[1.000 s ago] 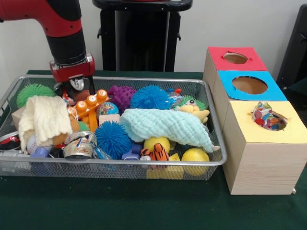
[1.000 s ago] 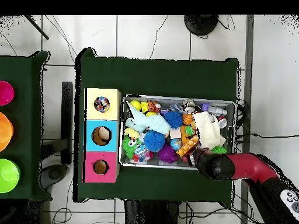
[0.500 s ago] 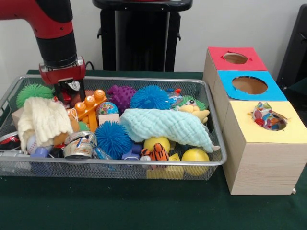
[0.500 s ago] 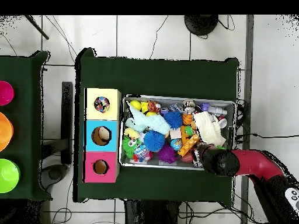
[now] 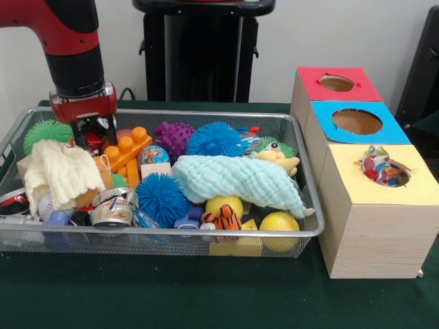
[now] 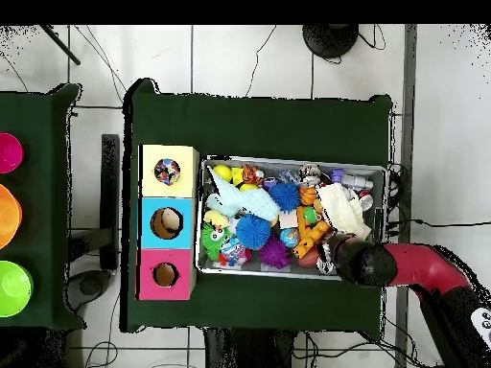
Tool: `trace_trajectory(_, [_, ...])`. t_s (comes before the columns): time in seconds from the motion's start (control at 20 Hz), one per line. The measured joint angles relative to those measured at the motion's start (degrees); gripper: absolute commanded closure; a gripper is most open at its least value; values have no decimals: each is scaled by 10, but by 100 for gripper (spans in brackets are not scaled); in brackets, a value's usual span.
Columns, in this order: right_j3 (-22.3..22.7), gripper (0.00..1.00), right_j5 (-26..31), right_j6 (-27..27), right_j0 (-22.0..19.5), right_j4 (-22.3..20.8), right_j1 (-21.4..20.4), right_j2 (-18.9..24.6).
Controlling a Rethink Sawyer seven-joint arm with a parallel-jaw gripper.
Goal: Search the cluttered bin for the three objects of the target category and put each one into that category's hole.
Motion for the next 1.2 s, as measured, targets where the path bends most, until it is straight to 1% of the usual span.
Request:
trace_trajectory(0.4, [0, 0, 0, 0, 0, 4, -23, 0])
trace_trajectory(0.45, [0, 0, 0, 0, 0, 6, -34, 0])
trace_trajectory(0.75, [-3, 0, 1, 0, 0, 12, -65, 0])
trace_trajectory(0.95, [-4, 0, 1, 0, 0, 13, -78, 0])
trace_trajectory(1.2, [-4, 0, 1, 0, 0, 13, -81, 0])
